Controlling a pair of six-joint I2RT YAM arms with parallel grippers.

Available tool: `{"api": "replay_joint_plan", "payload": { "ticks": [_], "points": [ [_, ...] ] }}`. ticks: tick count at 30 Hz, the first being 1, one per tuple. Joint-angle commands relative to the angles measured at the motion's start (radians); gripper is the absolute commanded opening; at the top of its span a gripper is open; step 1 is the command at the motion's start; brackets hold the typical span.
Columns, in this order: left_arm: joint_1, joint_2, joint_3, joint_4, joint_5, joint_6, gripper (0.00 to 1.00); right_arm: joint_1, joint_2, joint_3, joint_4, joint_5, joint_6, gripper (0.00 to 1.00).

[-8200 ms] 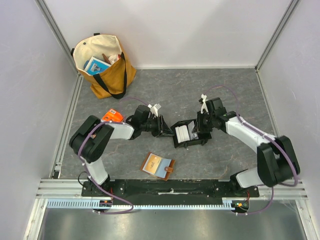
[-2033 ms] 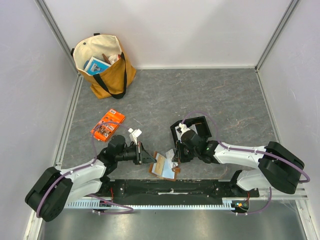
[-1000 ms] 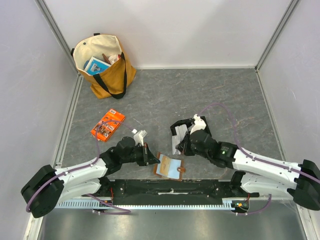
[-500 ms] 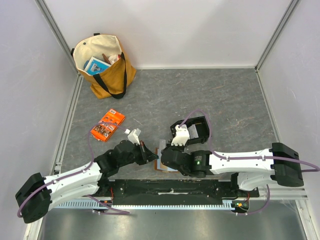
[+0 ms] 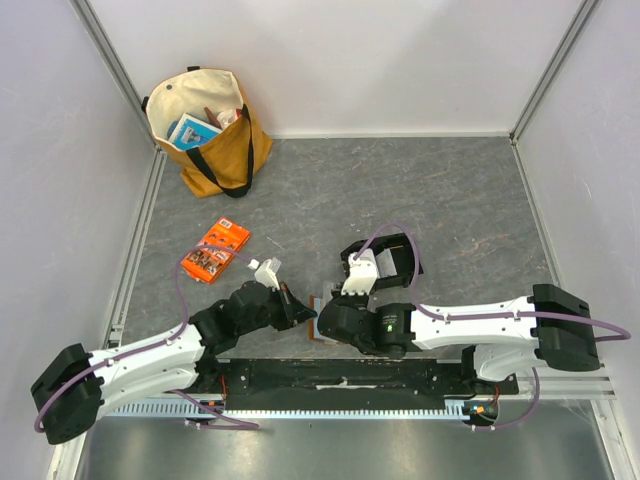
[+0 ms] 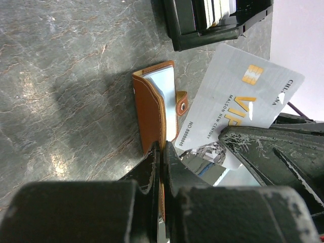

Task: Put the credit cards into the card holder
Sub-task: Insert the credit card into the card slot.

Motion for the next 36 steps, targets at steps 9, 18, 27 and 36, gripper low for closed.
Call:
{"api": "replay_joint_plan", "payload": {
  "ticks": [9, 18, 27, 36],
  "points": [
    [-0.009, 0.002, 0.045, 0.027, -0.021, -0.032, 0.02, 0.016, 0.059, 0.061, 0.037, 0.026, -0.025, 0.00],
    [-0.009, -0.007, 0.042, 0.016, -0.026, -0.027, 0.02, 0.021, 0.091, 0.102, -0.079, 0.051, -0.017, 0.00],
    [-0.007, -0.026, 0.011, -0.045, -0.069, 0.003, 0.02, 0.007, 0.001, 0.044, -0.169, 0.062, -0.007, 0.00],
    [-0.008, 0.022, -0.047, -0.085, -0.086, 0.043, 0.02, -0.183, -0.160, -0.212, 0.135, -0.303, -0.157, 0.00]
  ]
}}
